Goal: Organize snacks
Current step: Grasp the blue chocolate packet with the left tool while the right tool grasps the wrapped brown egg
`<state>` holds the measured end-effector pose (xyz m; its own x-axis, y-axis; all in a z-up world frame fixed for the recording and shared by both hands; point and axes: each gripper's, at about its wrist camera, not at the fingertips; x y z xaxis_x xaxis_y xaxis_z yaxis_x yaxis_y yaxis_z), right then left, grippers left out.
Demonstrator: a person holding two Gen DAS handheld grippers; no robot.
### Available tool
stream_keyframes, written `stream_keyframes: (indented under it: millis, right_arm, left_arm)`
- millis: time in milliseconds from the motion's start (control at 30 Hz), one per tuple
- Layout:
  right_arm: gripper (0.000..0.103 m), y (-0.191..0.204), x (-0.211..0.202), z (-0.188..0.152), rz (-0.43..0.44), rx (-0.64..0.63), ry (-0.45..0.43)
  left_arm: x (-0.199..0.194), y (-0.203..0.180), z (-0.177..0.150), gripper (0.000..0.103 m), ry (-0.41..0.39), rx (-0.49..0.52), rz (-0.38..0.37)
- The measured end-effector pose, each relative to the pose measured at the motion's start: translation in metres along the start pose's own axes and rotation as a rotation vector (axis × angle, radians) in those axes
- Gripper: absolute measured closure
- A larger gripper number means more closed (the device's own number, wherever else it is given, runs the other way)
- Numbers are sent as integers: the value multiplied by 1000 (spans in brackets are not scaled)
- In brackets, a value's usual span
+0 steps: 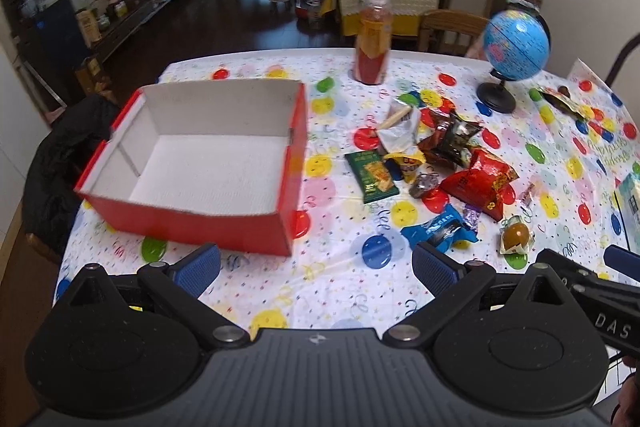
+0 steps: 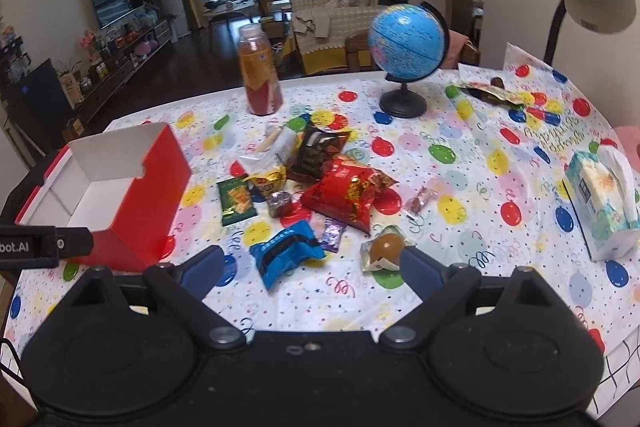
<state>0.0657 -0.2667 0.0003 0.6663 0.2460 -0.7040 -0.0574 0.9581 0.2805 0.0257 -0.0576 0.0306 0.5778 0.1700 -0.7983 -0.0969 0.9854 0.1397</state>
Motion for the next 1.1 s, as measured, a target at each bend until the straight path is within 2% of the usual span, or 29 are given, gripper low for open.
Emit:
stream_keyframes:
  millis: [167,333,433,633,767,900,967,1100]
  right_arm:
    - [23,-29,29,8,-51,122,47]
    - [26,-55,57,13,-115,189,94]
    - [28,-67,75,14,-137,220,128]
    - [31,-71,114,16,-165,230,183]
    - [42,-71,142,21,-189,214,226]
    - [45,-71,161,23,-203,212,261]
    - [48,-73,167,24,-209,228,273]
    - [52,-75,176,22,-217,239,298]
  left_arm:
    - [37,-18,16,0,14,88,-64]
    - [83,-49,29,1,15,204,-150]
    - [108,-67,32,1,24,261,-169]
    - [146,-82,34,1,79,319,-237]
    - [168,-89,36,1,102,347,-265]
    - [186,-98,37,1,119,371,-286]
    - [192,-102,36,6,137,384,-315]
    - [200,-108,35,7,160,399,-361]
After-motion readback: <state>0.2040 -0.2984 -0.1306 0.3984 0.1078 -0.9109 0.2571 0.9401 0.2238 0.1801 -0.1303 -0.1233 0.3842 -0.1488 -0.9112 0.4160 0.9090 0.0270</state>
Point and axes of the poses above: each gripper's, at about its wrist camera, not at the fingertips, and x roughly the way its jaws point, y to its left, z to its top, and after that the axes turned 11 degrees about x, right-handed
